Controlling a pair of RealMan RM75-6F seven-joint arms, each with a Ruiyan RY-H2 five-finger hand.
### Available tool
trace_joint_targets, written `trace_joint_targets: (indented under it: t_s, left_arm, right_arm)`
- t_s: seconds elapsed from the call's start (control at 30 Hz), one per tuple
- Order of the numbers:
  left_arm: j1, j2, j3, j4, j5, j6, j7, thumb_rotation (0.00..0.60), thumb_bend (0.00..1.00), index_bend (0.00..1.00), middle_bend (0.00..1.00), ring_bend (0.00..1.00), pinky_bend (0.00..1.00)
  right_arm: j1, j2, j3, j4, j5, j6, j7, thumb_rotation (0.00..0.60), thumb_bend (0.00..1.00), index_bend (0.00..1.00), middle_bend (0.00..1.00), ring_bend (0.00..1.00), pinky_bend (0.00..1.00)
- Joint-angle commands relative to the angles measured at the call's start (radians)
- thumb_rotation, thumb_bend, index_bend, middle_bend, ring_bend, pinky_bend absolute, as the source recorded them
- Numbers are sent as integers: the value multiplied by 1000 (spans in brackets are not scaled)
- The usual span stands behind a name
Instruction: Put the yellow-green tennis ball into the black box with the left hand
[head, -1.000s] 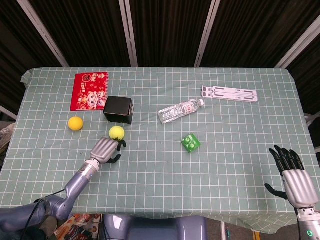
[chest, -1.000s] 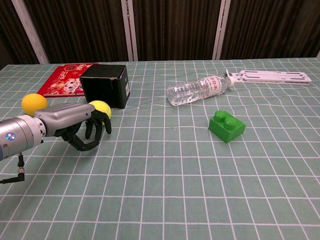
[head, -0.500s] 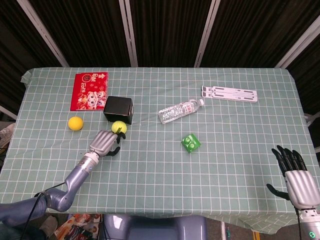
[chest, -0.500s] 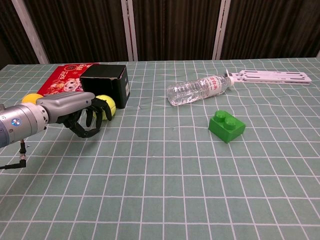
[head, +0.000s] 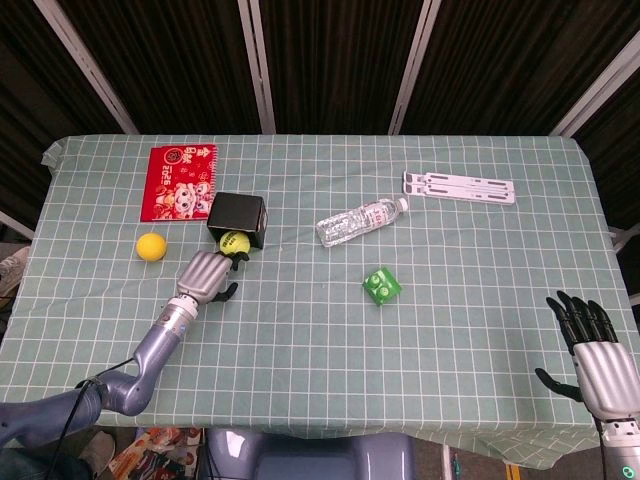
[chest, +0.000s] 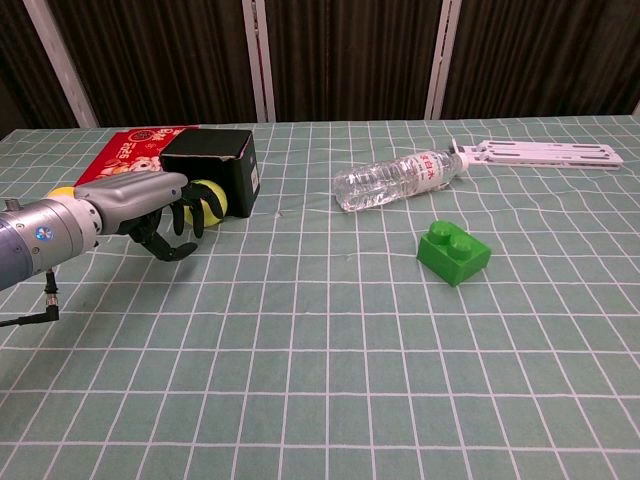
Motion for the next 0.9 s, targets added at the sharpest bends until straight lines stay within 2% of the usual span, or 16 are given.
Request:
trace_joint_targets:
  t_s: [0.03, 0.23, 0.57, 0.77, 0.9]
  left_arm:
    - [0, -3, 2, 4, -5, 14, 21, 583, 390, 233, 368, 352, 484]
    - [1, 4, 6, 4, -21, 15, 48, 570, 385, 214, 327, 270, 395]
    - [-3, 8, 10, 16, -27, 11, 52, 561, 384, 191, 302, 214, 293]
    - [-1, 9, 21, 13, -15, 17, 48, 551, 384, 191, 288, 174, 170]
    - [-3, 7, 26, 20, -8, 12, 38, 544, 385, 190, 237, 116, 152]
  right_arm:
    - [0, 0, 1, 0, 1, 0, 0, 600, 208, 0, 0, 0, 0]
    - [-1, -2, 1, 3, 0, 1, 1, 600, 209, 0, 0, 0, 0]
    - [-6, -1, 1, 2, -9, 15, 2, 600, 209, 0, 0, 0, 0]
    - [-6, 2, -1, 0, -9, 12, -1, 600, 209, 0, 0, 0, 0]
    - [-8, 7, -4, -7, -14, 13, -2, 600, 208, 0, 0, 0, 0]
